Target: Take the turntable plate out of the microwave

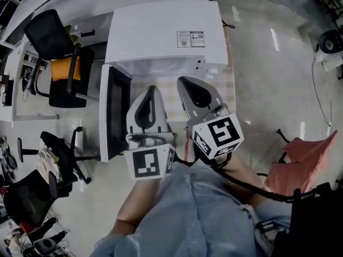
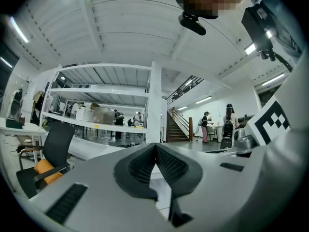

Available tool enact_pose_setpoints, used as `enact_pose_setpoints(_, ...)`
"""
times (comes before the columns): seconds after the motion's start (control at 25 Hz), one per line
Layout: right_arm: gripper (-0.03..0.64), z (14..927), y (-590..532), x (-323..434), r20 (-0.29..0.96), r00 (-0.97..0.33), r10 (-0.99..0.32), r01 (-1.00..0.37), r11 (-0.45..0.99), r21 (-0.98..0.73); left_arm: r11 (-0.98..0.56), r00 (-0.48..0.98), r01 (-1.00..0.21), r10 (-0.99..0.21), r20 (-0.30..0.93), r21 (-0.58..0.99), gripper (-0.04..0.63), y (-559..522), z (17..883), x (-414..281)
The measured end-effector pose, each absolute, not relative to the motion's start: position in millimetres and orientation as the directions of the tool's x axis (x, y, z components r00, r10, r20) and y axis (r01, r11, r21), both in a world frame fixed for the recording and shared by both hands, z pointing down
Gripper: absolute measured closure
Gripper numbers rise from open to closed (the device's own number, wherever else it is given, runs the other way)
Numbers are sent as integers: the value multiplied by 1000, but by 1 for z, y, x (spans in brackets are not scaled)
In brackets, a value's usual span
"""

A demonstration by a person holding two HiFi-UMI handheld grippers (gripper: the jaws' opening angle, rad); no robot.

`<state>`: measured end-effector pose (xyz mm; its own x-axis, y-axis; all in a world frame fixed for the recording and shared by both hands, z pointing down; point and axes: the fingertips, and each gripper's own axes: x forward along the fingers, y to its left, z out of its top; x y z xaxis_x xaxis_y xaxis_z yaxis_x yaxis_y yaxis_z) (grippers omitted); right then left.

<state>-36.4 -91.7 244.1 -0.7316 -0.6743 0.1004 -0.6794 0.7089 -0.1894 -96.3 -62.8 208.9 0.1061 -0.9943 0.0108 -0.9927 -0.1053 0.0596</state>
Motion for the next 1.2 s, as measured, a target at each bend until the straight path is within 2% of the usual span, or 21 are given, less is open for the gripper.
enact_pose_setpoints(0.28,615,273,-113,-59,152,-676,-721,-736,649,-193,-176,180,-980,-983,29,91,588,-94,233,-119)
enact_pose_setpoints(0.68,615,325,-130,-69,152,-631,-761,-774,606,-181,-217,221,-970,-975,23,109,588,-115,291,-132)
enact_pose_setpoints(1.08,615,426,-136,-70,188,-631,-753,-774,590,-232,-234,235,-972,-972,-25,-12,588,-127,390,-131)
enact_pose_setpoints(1.2,615,453,-139,-71,205,-638,-742,-766,586,-263,-221,221,-975,-975,-23,-7,588,-134,416,-136)
